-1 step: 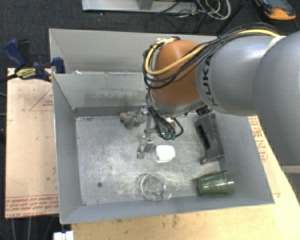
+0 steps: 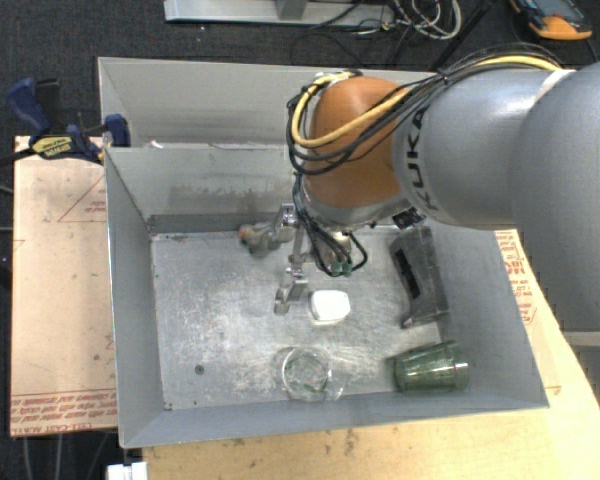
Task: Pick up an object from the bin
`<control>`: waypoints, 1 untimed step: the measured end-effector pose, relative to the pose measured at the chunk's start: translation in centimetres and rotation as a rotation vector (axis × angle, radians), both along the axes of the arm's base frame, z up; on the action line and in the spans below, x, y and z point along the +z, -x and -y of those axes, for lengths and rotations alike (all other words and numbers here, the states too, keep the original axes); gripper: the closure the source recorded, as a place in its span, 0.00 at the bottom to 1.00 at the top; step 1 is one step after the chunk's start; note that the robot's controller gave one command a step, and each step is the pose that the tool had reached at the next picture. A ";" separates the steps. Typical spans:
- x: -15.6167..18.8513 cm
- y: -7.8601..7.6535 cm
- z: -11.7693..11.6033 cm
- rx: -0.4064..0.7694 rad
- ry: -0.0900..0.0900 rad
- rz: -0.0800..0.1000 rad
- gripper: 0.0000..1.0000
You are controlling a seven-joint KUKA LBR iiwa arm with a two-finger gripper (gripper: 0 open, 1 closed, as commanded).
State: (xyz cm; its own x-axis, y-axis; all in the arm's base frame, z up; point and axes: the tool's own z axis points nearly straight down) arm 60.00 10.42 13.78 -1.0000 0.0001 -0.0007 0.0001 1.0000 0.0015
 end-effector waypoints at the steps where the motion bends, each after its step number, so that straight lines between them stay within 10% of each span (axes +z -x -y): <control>1: -5.5 2.0 7.8 0.050 0.000 0.002 0.00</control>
Offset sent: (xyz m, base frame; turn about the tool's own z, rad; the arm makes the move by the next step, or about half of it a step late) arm 0.0198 -0.0997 0.0093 -0.2357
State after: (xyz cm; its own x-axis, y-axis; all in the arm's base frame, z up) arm 58.03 2.62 8.24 -0.9988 -0.0496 -0.0028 -0.0496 0.9988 0.0010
